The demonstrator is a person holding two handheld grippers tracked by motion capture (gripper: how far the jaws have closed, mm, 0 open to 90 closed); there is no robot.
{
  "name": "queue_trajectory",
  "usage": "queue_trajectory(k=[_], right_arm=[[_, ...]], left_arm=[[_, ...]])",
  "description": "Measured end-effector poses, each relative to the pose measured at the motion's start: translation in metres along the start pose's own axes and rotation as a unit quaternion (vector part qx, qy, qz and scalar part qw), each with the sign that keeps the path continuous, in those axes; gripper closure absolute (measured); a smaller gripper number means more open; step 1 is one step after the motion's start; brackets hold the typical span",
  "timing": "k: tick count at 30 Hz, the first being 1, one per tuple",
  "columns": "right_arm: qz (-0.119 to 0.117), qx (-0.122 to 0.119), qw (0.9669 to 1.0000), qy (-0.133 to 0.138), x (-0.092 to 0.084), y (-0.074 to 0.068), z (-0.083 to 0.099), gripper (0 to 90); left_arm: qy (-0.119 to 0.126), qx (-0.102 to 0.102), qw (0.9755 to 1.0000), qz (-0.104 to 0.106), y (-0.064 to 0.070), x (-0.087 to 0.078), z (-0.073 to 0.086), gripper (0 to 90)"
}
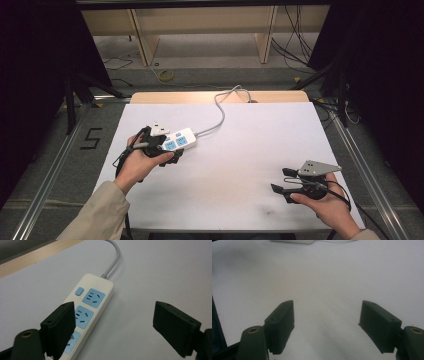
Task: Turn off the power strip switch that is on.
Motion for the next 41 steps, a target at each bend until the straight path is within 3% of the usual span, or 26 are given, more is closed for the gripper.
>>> queue_trajectory(k=[8, 13, 16, 21, 28, 37, 41], right_arm=[[-0.001, -0.001, 1.0, -0.001, 0.0, -0.001, 0.0, 28.4], [-0.002, 0.0, 1.0, 0.0, 0.001, 0.0, 0.0, 28.4], [-0.002, 0.0, 1.0, 0.001, 0.0, 0.0, 0.0, 28.5], [-0.002, 0.0, 1.0, 0.001, 0.0, 0.0, 0.0, 28.5], [-0.002, -0.002, 1.0, -0.001, 0.0, -0.001, 0.0, 28.5], [-0.002, -0.005, 1.0, -0.002, 0.001, -0.001, 0.0, 28.4], [-0.003, -0.003, 1.0, -0.002, 0.001, -0.002, 0.0, 28.3]], left_arm=[[0.013, 0.008, 0.9998, 0.011, 0.017, -0.004, 0.022, 17.6], [0.005, 0.016, 0.9989, 0.043, 0.03, -0.006, 0.033, 16.3], [0.008, 0.027, 0.9988, 0.04, 0.033, -0.008, 0.04, 16.3], [0.012, 0.015, 0.9989, 0.043, 0.034, -0.013, 0.056, 16.3], [0.009, 0.019, 0.999, 0.039, 0.036, -0.019, 0.076, 16.1], [0.013, 0.03, 0.9985, 0.044, 0.039, -0.02, 0.077, 16.1], [0.013, 0.04, 0.9974, 0.058, 0.051, -0.017, 0.073, 16.2]])
Point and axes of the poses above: each handheld gripper's, and its own axes: x roughly forward along the jaws, z roughly out of its underside, y roughly to its right, the point moved 3 cm from there along x, roughly forward along the jaws, and after that the axes turned 3 degrees about -z, right-handed, at the moved point
